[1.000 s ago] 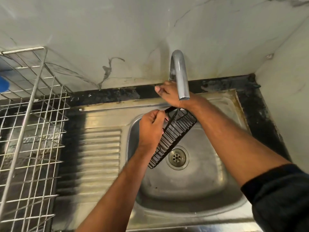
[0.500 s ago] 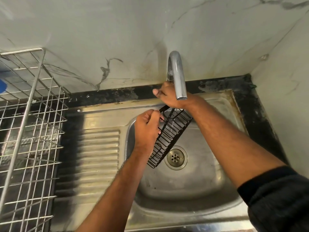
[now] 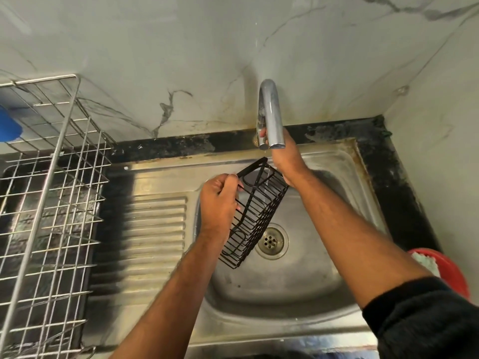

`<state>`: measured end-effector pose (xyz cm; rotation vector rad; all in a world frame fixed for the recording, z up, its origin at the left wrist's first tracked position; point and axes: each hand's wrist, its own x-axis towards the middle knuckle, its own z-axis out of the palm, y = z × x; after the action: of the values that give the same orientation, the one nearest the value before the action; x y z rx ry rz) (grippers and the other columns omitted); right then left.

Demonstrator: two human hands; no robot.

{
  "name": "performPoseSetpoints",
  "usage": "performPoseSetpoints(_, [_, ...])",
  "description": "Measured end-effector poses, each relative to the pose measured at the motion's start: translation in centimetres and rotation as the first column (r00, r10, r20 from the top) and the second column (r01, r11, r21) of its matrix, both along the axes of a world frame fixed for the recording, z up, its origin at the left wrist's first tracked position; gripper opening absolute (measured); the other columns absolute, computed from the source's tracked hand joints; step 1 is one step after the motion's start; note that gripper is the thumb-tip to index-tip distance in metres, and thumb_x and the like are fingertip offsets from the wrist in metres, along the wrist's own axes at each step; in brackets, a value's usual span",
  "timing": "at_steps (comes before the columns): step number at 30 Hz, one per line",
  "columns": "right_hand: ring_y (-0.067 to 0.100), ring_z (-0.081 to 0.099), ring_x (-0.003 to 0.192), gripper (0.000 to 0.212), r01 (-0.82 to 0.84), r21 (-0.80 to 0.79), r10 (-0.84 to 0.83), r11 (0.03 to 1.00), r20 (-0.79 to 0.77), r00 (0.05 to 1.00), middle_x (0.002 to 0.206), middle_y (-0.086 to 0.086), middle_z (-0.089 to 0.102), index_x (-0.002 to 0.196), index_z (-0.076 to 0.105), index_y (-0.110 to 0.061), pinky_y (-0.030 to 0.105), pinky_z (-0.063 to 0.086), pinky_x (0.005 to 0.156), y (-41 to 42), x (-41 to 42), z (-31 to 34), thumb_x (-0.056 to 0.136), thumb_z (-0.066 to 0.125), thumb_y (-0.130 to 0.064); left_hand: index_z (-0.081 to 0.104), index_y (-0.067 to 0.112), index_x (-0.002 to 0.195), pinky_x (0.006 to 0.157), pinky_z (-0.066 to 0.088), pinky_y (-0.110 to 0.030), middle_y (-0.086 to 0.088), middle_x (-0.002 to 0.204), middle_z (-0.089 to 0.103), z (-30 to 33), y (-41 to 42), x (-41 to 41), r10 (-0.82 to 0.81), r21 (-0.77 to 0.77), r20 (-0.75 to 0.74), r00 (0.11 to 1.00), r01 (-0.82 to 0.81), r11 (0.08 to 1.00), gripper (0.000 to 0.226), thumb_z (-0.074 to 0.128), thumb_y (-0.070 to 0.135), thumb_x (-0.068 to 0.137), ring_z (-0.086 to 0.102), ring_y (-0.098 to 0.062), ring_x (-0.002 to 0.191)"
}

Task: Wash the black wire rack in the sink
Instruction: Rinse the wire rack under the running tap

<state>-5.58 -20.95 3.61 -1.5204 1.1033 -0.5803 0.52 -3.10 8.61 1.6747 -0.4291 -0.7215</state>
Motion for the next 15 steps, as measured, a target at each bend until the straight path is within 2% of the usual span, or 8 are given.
performPoseSetpoints(2, [0.015,0.061,0.114,0.032,0.006,-0.001,-0.006,1.0,0.016,1.0,0.13,0.003,0.061,0.128,0.061,-0.017,0.034,0.047,0.09,0.7,-0.6,0.7,0.108,0.041,-0.034,0.068,-0.002,0.076,0.043,0.041,-0.024,-0.008,0.063,0.058,0.2,0.2,-0.2,0.006,-0.011,-0.013,1.0,-0.006,1.0,0.029,0.055,0.014,0.097,0.046,-0.013,0.051])
performPoseSetpoints(4, [0.012,0.058,0.11,0.034,-0.046,-0.075,0.043,0.996,-0.038,0.998,0.13,0.001,0.058,0.136,0.057,-0.018,0.031,0.046,0.091,1.8,-1.9,1.9,0.109,0.041,-0.03,0.068,-0.001,0.075,0.044,0.042,-0.024,-0.007,0.062,0.059,0.7,0.8,-0.5,-0.018,-0.011,0.019,1.0,0.018,1.0,0.03,0.056,0.016,0.097,0.047,-0.016,0.053])
performPoseSetpoints(7, [0.01,0.052,0.111,0.042,-0.081,-0.179,0.058,0.98,-0.129,0.99,0.126,-0.002,0.054,0.143,0.054,-0.018,0.033,0.043,0.096,4.3,-5.0,3.2,0.11,0.037,-0.037,0.069,0.005,0.074,0.047,0.046,-0.027,-0.002,0.062,0.059,1.5,1.8,-0.7,-0.017,-0.039,0.063,0.998,0.02,0.999,0.029,0.056,0.016,0.098,0.048,-0.009,0.05])
performPoseSetpoints(8, [0.01,0.05,0.117,0.048,-0.067,-0.149,0.048,0.987,-0.13,0.99,0.131,-0.004,0.054,0.145,0.053,-0.02,0.033,0.04,0.1,5.4,-6.3,3.5,0.109,0.034,-0.046,0.068,0.007,0.073,0.047,0.047,-0.027,-0.002,0.062,0.057,1.9,2.1,-0.6,-0.003,-0.054,0.068,0.998,0.007,0.999,0.029,0.056,0.016,0.098,0.048,-0.008,0.05])
performPoseSetpoints(10, [0.011,0.055,0.122,0.059,-0.001,0.014,0.002,1.0,-0.073,0.997,0.139,-0.004,0.057,0.144,0.055,-0.024,0.034,0.042,0.105,7.6,-8.7,3.9,0.105,0.029,-0.06,0.068,0.009,0.073,0.047,0.048,-0.026,-0.002,0.061,0.056,2.9,2.8,-0.7,0.04,-0.093,0.059,0.997,-0.034,0.995,0.028,0.057,0.015,0.098,0.048,-0.007,0.049])
performPoseSetpoints(12, [0.015,0.063,0.115,0.049,0.05,0.137,-0.051,0.989,0.009,0.999,0.134,0.001,0.064,0.133,0.06,-0.025,0.035,0.048,0.101,9.9,-10.7,4.2,0.106,0.031,-0.055,0.068,0.01,0.073,0.046,0.048,-0.025,0.001,0.061,0.057,3.7,3.5,-1.0,0.075,-0.133,0.036,0.997,-0.07,0.989,0.027,0.058,0.015,0.098,0.049,-0.006,0.051])
performPoseSetpoints(13, [0.016,0.064,0.113,0.044,0.047,0.155,-0.052,0.987,0.028,0.998,0.13,0.003,0.066,0.127,0.062,-0.027,0.037,0.048,0.102,11.2,-11.6,4.4,0.106,0.034,-0.054,0.068,0.011,0.073,0.046,0.048,-0.025,0.003,0.061,0.058,4.1,4.0,-1.5,0.086,-0.154,0.021,0.996,-0.082,0.985,0.027,0.058,0.015,0.098,0.05,-0.006,0.052])
performPoseSetpoints(15, [0.014,0.063,0.116,0.05,0.018,0.128,-0.024,0.992,0.041,0.999,0.127,-0.004,0.066,0.125,0.061,-0.035,0.044,0.047,0.108,13.3,-12.9,4.8,0.096,0.039,-0.069,0.068,0.012,0.075,0.045,0.047,-0.024,0.005,0.061,0.059,5.0,5.0,-2.6,0.104,-0.202,-0.016,0.994,-0.105,0.974,0.026,0.058,0.014,0.099,0.05,-0.006,0.053])
